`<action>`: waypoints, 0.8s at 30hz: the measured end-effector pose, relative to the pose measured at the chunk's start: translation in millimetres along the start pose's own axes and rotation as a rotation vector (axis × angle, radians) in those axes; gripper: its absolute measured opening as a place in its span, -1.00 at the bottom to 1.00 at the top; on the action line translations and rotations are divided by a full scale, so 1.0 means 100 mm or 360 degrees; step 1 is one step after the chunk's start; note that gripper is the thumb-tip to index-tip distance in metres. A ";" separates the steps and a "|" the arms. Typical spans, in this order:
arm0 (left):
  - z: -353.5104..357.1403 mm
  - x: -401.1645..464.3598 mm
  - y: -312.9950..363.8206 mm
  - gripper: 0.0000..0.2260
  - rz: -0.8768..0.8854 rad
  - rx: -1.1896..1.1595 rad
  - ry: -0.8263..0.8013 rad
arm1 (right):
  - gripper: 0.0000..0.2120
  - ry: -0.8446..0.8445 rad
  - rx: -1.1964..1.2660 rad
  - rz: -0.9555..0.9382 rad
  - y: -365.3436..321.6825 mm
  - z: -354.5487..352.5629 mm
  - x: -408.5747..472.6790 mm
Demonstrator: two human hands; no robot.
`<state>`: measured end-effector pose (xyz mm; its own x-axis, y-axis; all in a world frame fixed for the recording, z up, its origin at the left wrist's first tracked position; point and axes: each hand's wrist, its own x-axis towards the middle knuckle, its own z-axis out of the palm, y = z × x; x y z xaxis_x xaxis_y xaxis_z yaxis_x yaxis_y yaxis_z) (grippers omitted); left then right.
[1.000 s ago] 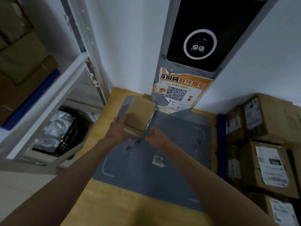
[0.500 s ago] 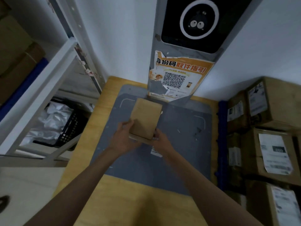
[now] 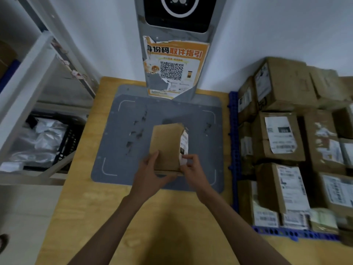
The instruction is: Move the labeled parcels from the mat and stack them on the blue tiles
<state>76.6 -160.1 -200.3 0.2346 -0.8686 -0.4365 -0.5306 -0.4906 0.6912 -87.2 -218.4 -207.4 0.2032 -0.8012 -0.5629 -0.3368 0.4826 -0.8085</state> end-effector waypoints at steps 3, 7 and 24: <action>-0.01 -0.03 -0.01 0.05 -0.0088 -0.0149 -0.0082 | -0.66 0.0047 -0.0002 -0.0022 -0.02 -0.02 -0.06; -0.01 -0.06 -0.05 -0.03 -0.0064 -0.0152 -0.0053 | -0.48 0.0075 0.0047 -0.0069 -0.04 0.05 -0.14; -0.04 -0.52 0.08 -0.50 0.0247 -0.0265 -0.0055 | -0.33 -0.0051 -0.0008 -0.0160 -0.18 0.02 -0.74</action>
<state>62.9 -118.8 -169.6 0.1313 -0.9330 -0.3350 -0.4158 -0.3586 0.8358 -94.7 -167.0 -151.0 0.2658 -0.8337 -0.4841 -0.3175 0.3984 -0.8605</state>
